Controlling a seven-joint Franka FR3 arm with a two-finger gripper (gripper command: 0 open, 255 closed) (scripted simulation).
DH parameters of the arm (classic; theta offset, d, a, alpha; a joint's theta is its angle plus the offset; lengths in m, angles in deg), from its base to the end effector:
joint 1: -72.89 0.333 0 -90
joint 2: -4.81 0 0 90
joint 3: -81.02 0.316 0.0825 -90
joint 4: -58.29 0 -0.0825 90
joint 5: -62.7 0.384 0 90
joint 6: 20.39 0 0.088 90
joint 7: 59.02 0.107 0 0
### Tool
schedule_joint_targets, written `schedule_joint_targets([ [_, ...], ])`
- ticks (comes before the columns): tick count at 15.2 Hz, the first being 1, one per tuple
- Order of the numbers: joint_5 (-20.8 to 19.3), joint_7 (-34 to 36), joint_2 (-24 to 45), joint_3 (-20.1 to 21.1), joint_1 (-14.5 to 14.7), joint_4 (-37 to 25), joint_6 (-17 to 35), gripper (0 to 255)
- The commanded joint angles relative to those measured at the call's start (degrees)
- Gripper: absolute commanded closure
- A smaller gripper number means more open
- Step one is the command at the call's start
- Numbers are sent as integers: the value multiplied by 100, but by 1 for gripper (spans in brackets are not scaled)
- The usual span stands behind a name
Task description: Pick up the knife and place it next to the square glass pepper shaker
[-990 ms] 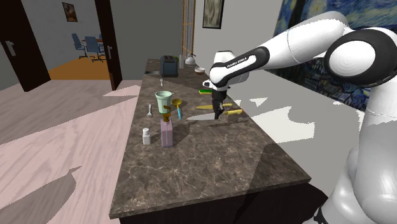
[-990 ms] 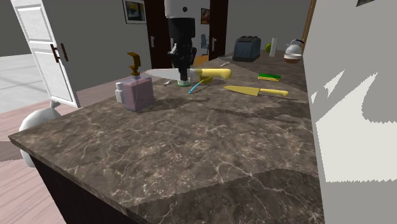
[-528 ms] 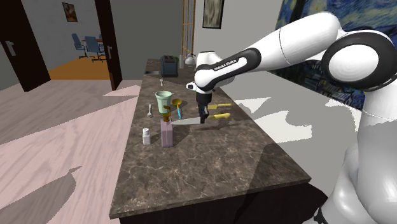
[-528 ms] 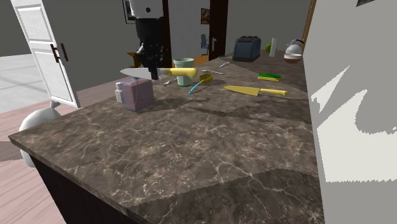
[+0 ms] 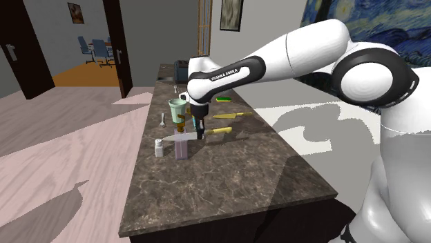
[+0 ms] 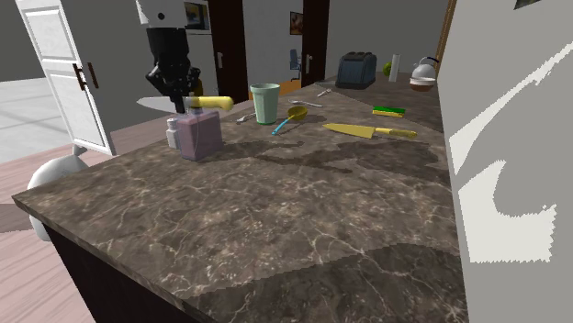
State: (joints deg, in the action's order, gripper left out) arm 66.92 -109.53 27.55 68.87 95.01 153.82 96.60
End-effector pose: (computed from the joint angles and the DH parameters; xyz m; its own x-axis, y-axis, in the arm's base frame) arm 0.6474 0.1326 0.3793 0.5086 0.8608 -0.0206 0.8610 -0.5086 0.0006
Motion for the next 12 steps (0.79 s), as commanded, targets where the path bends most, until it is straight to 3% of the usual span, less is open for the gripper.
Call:
schedule_joint_targets([
  [1,2,206,154,64,120,-274,-122,255],
  [5,24,650,680,211,378,-1108,-431,255],
  [12,60,631,862,230,375,-842,14,255],
])
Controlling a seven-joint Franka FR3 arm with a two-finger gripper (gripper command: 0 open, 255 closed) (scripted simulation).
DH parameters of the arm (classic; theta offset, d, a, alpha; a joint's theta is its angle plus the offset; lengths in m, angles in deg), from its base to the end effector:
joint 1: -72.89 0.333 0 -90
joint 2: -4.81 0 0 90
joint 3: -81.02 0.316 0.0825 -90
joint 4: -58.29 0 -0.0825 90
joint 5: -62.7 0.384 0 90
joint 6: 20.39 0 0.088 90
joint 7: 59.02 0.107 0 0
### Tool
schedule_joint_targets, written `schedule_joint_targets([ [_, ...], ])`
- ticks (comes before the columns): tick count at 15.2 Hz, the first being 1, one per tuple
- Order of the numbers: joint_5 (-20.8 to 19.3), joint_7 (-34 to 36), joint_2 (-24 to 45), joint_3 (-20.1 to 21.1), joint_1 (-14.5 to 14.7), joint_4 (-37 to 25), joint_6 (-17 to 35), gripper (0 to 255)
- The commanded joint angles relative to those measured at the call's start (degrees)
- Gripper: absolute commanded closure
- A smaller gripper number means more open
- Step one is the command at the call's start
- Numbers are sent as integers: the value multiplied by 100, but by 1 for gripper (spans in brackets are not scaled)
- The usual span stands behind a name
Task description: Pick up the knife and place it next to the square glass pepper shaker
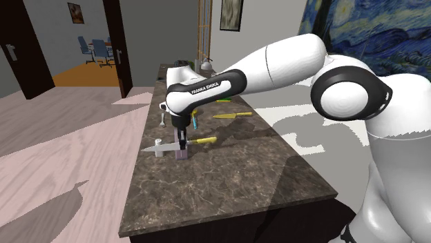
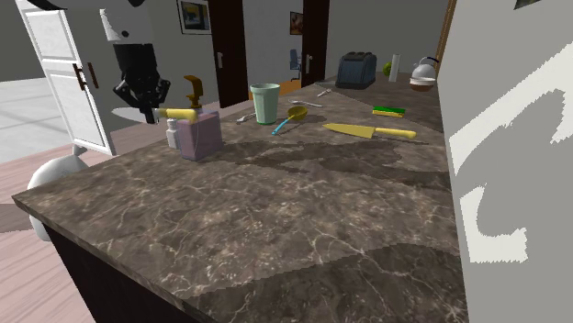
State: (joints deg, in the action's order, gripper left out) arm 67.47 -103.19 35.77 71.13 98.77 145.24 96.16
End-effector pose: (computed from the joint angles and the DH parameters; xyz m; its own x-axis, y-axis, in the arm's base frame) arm 0.6630 0.2140 0.3499 0.5099 0.8600 -0.0211 0.8602 -0.5100 -0.0001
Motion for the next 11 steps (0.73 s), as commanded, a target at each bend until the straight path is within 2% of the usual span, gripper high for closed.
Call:
schedule_joint_targets([
  [1,12,-5,70,7,-3,48,120,255],
  [11,76,-38,423,48,-23,283,705,255],
])
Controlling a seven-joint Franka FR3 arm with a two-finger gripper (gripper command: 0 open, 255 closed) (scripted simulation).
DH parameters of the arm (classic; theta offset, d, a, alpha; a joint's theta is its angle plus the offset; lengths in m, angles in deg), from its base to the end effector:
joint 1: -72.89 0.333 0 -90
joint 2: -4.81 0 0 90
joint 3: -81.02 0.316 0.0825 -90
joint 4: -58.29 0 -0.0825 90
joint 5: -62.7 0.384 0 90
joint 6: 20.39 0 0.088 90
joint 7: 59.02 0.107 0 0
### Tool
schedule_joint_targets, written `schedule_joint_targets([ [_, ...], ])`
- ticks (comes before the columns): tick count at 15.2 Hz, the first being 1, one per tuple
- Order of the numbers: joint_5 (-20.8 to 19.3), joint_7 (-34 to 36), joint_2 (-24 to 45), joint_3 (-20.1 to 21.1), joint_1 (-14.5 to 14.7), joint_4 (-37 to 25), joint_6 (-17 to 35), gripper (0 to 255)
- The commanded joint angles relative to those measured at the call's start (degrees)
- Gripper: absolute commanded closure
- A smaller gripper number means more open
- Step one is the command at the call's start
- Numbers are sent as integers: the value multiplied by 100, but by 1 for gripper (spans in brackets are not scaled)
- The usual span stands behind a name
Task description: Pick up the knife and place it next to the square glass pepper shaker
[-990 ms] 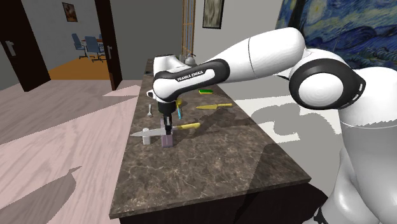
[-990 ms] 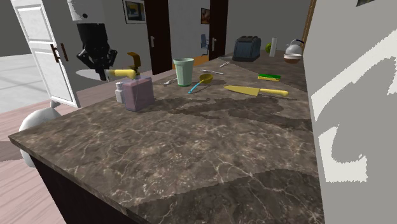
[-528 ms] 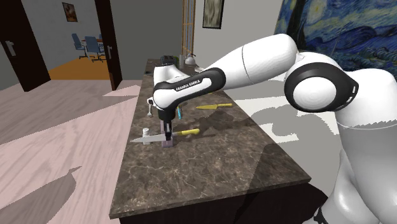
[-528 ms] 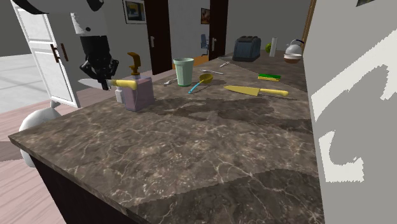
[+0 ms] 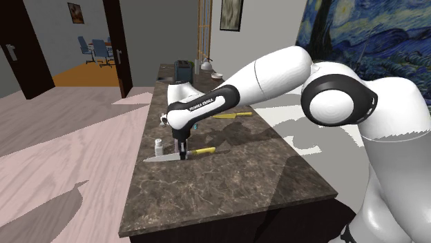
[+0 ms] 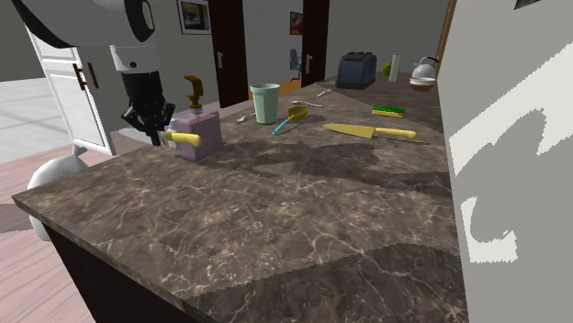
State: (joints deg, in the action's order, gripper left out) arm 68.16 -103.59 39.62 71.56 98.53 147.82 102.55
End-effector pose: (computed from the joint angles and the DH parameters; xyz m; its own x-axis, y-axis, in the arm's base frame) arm 0.6639 0.2139 0.2922 0.5094 0.8602 -0.0212 0.8604 -0.5096 0.0000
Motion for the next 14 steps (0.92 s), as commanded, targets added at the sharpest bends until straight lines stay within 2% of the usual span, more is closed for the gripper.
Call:
schedule_joint_targets([
  [1,14,-3,79,10,-2,41,121,255],
  [11,86,-38,531,64,-36,119,649,255],
  [14,86,-38,531,64,-36,119,649,255],
])
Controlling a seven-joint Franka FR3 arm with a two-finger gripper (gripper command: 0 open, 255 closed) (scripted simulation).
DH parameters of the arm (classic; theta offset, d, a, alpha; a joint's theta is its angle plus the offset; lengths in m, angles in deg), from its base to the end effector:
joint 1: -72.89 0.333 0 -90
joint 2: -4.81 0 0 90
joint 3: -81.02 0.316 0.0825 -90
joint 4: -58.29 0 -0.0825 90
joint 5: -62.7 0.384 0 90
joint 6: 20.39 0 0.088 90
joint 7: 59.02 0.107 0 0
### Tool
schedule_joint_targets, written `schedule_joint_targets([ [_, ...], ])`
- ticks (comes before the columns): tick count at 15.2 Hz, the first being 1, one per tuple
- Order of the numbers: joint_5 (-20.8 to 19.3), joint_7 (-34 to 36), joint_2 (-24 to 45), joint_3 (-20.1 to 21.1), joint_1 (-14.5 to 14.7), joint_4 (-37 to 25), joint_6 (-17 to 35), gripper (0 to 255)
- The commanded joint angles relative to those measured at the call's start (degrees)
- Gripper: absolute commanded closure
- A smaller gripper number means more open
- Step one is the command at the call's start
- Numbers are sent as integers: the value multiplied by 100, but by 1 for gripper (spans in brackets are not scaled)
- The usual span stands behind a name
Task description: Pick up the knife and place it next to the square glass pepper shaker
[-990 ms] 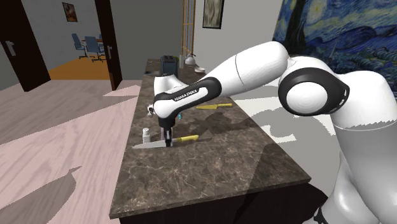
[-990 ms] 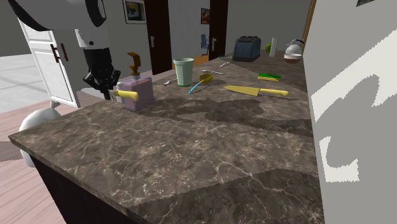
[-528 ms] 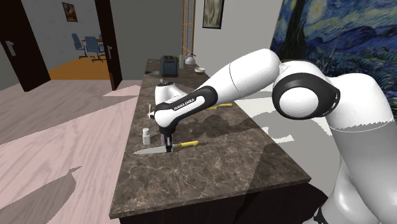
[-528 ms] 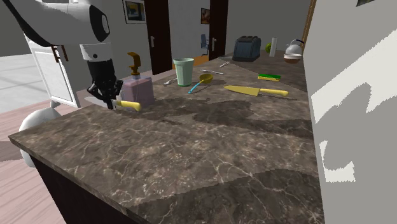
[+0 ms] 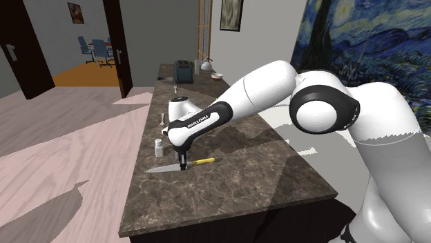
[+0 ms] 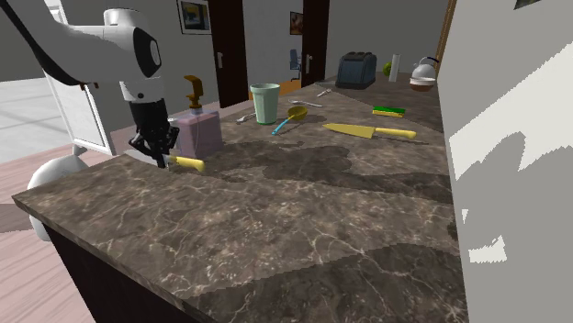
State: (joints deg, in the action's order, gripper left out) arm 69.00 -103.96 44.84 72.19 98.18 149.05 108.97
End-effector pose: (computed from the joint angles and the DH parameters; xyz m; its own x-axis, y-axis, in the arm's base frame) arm 0.6634 0.2143 0.2288 0.5096 0.8602 -0.0213 0.8604 -0.5097 0.0000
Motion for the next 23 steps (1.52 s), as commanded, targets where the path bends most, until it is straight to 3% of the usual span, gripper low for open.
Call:
schedule_joint_targets([
  [1,1,-1,9,1,-1,-4,7,255],
  [5,1,-1,8,1,-1,-4,6,255],
  [6,1,-1,8,1,-1,-4,6,0],
  [11,1,-1,8,1,-1,-4,6,0],
  [15,-66,39,-405,-49,35,-98,-499,0],
  [23,-66,39,-405,-49,35,-98,-499,0],
])
